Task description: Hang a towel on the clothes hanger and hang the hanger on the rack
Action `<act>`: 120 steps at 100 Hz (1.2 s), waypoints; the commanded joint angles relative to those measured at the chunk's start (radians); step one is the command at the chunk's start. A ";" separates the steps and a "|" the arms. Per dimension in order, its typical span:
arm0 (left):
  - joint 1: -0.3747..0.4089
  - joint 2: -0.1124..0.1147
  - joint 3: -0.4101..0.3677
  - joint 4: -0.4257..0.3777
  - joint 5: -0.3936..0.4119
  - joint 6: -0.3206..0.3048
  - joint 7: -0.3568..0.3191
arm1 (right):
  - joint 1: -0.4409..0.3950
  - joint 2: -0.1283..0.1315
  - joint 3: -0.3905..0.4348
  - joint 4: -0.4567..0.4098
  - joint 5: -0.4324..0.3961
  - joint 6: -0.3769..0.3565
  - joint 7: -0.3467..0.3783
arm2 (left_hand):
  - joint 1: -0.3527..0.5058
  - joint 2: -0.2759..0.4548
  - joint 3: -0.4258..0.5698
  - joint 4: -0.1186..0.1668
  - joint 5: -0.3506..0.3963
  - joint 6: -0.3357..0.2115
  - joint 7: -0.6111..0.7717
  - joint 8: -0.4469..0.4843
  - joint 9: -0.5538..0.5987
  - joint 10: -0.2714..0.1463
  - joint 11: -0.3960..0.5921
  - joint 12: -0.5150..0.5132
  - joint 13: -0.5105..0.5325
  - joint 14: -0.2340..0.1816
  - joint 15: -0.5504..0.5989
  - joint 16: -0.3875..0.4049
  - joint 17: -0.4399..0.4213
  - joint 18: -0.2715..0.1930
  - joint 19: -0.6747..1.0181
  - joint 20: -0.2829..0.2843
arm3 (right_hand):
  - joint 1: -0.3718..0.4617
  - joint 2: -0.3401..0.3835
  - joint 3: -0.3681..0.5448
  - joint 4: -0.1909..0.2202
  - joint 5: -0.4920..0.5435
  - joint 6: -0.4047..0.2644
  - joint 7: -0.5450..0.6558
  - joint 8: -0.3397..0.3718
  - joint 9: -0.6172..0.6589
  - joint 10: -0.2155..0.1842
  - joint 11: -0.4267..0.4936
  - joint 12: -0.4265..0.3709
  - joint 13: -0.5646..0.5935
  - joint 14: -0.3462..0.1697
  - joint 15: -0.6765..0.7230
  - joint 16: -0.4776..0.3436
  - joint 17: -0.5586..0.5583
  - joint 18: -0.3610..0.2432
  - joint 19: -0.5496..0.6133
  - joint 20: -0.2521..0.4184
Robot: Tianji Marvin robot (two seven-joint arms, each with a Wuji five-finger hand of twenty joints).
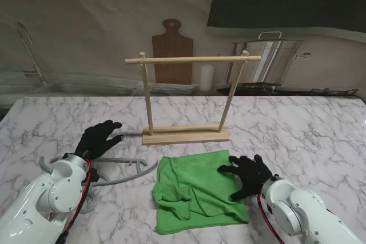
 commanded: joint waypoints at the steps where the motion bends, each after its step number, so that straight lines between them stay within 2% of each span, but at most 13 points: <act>1: 0.002 -0.001 0.002 -0.003 0.000 0.002 -0.013 | -0.002 0.003 -0.006 0.007 -0.006 0.011 -0.002 | 0.003 0.063 -0.014 0.003 0.000 0.003 -0.018 -0.017 -0.047 0.004 -0.011 0.003 -0.019 0.002 -0.010 -0.016 -0.001 -0.009 -0.081 0.019 | -0.044 -0.033 0.022 -0.022 -0.004 -0.019 0.019 0.030 -0.007 -0.001 -0.018 -0.015 -0.031 -0.016 -0.028 -0.019 -0.018 0.002 -0.024 -0.017; 15: 0.001 0.000 0.002 -0.001 0.001 0.000 -0.015 | 0.003 0.004 -0.019 0.020 -0.007 0.023 0.001 | 0.003 0.063 -0.014 0.003 -0.001 0.002 -0.018 -0.017 -0.047 0.004 -0.011 0.002 -0.020 0.002 -0.011 -0.016 -0.002 -0.009 -0.081 0.018 | 0.066 -0.058 -0.003 -0.017 0.062 -0.038 0.081 0.024 0.021 -0.019 -0.042 -0.040 -0.020 -0.044 -0.031 -0.031 -0.007 -0.011 -0.027 -0.029; 26: 0.001 0.000 0.002 -0.001 0.001 0.000 -0.014 | 0.008 0.005 -0.030 0.029 -0.011 0.031 0.003 | 0.004 0.062 -0.013 0.003 -0.001 0.004 -0.018 -0.017 -0.047 0.004 -0.011 0.002 -0.020 0.003 -0.011 -0.016 -0.002 -0.009 -0.081 0.018 | 0.190 -0.005 -0.093 0.000 0.087 -0.064 0.246 -0.048 0.040 -0.036 -0.050 -0.053 -0.010 -0.065 -0.029 -0.044 0.005 -0.029 -0.034 -0.058; 48: 0.000 -0.001 0.003 -0.001 0.000 0.001 -0.013 | 0.019 0.003 -0.045 0.051 0.019 0.035 -0.019 | 0.004 0.063 -0.013 0.003 -0.001 0.004 -0.018 -0.017 -0.048 0.004 -0.011 0.002 -0.020 0.005 -0.011 -0.016 -0.002 -0.009 -0.081 0.018 | 0.409 0.065 -0.264 0.024 0.304 -0.116 0.545 -0.087 0.107 -0.098 -0.038 -0.047 0.025 -0.112 -0.026 -0.044 0.032 -0.067 -0.019 -0.121; 53: 0.000 -0.001 0.003 -0.001 0.000 0.001 -0.012 | 0.022 0.002 -0.049 0.063 0.029 0.031 -0.042 | 0.003 0.064 -0.013 0.003 -0.001 0.003 -0.018 -0.017 -0.049 0.004 -0.011 0.002 -0.020 0.002 -0.011 -0.016 -0.002 -0.009 -0.081 0.018 | 0.400 0.044 -0.156 0.014 0.364 -0.126 0.600 -0.097 0.137 -0.116 -0.038 -0.044 0.041 -0.127 -0.026 -0.041 0.035 -0.077 0.012 -0.145; 58: 0.000 -0.001 0.003 -0.001 0.000 0.001 -0.011 | 0.025 0.000 -0.052 0.072 0.038 0.026 -0.062 | 0.002 0.065 -0.014 0.003 -0.001 0.004 -0.018 -0.017 -0.048 0.004 -0.011 0.002 -0.021 0.003 -0.011 -0.016 -0.003 -0.010 -0.081 0.018 | 0.322 0.000 0.081 -0.022 0.425 -0.132 0.630 -0.095 0.171 -0.138 -0.035 -0.039 0.058 -0.141 -0.025 -0.039 0.040 -0.078 0.037 -0.148; 60: 0.000 -0.001 0.003 -0.001 -0.001 0.001 -0.011 | 0.026 -0.001 -0.054 0.077 0.044 0.025 -0.074 | 0.002 0.064 -0.014 0.003 -0.001 0.004 -0.018 -0.017 -0.049 0.005 -0.011 0.002 -0.021 0.002 -0.011 -0.016 -0.003 -0.010 -0.082 0.018 | 0.319 -0.011 0.126 -0.081 0.446 -0.138 0.664 -0.149 0.186 -0.146 -0.035 -0.036 0.066 -0.144 -0.024 -0.037 0.040 -0.074 0.050 -0.148; 64: 0.000 -0.001 0.003 0.000 -0.001 0.001 -0.010 | 0.029 -0.004 -0.059 0.089 0.057 0.025 -0.100 | 0.002 0.065 -0.014 0.003 -0.002 0.003 -0.018 -0.017 -0.048 0.003 -0.011 0.002 -0.021 0.003 -0.011 -0.016 -0.002 -0.009 -0.081 0.018 | 0.345 -0.024 0.139 -0.153 0.480 -0.151 0.759 -0.234 0.220 -0.162 -0.032 -0.030 0.084 -0.149 -0.023 -0.034 0.047 -0.072 0.060 -0.148; 69: 0.000 -0.001 0.003 0.000 0.000 0.000 -0.010 | 0.030 -0.006 -0.061 0.100 0.069 0.020 -0.127 | 0.002 0.064 -0.013 0.003 -0.001 0.004 -0.018 -0.017 -0.048 0.004 -0.011 0.002 -0.020 0.003 -0.011 -0.016 -0.002 -0.009 -0.081 0.018 | 0.381 -0.024 0.125 -0.184 0.513 -0.166 0.881 -0.312 0.257 -0.183 -0.029 -0.025 0.103 -0.159 -0.021 -0.031 0.059 -0.074 0.063 -0.148; 80: 0.000 -0.001 0.003 0.000 -0.001 0.000 -0.010 | 0.034 -0.013 -0.068 0.124 0.090 0.010 -0.189 | 0.002 0.065 -0.014 0.003 -0.002 0.003 -0.018 -0.017 -0.049 0.004 -0.011 0.002 -0.021 0.002 -0.011 -0.016 -0.003 -0.010 -0.081 0.018 | 0.409 0.016 0.153 -0.180 0.661 -0.135 0.967 -0.338 0.351 -0.216 -0.002 -0.001 0.148 -0.178 -0.015 -0.025 0.083 -0.080 0.069 -0.146; 96: -0.001 -0.001 0.003 0.000 0.000 -0.001 -0.009 | 0.037 -0.021 -0.073 0.151 0.115 -0.004 -0.258 | 0.002 0.064 -0.014 0.003 -0.001 0.003 -0.018 -0.017 -0.049 0.004 -0.011 0.002 -0.021 0.002 -0.012 -0.017 -0.003 -0.010 -0.081 0.018 | 0.447 0.049 0.191 -0.179 0.724 0.015 0.983 -0.164 0.396 -0.193 0.405 0.213 0.246 -0.171 0.011 0.000 0.106 -0.088 0.066 -0.145; 110: -0.002 -0.001 0.003 0.003 0.000 -0.002 -0.008 | 0.028 -0.031 -0.064 0.155 0.142 -0.012 -0.314 | 0.002 0.065 -0.014 0.003 -0.001 0.003 -0.018 -0.017 -0.049 0.004 -0.011 0.002 -0.021 0.003 -0.011 -0.016 -0.002 -0.010 -0.081 0.018 | 0.485 0.118 0.188 -0.177 0.696 0.148 0.988 0.059 0.548 -0.104 0.547 0.269 0.338 -0.094 0.160 0.095 0.103 -0.054 0.085 -0.143; 120: -0.002 -0.001 0.003 0.004 0.001 -0.004 -0.009 | 0.013 -0.036 -0.040 0.137 0.141 -0.020 -0.341 | 0.002 0.065 -0.013 0.003 -0.001 0.004 -0.018 -0.017 -0.050 0.004 -0.011 0.002 -0.020 0.002 -0.011 -0.016 -0.002 -0.010 -0.081 0.018 | 0.495 0.172 0.173 -0.178 0.665 0.187 1.006 0.177 0.600 -0.058 0.645 0.348 0.391 -0.079 0.238 0.156 0.096 -0.033 0.115 -0.141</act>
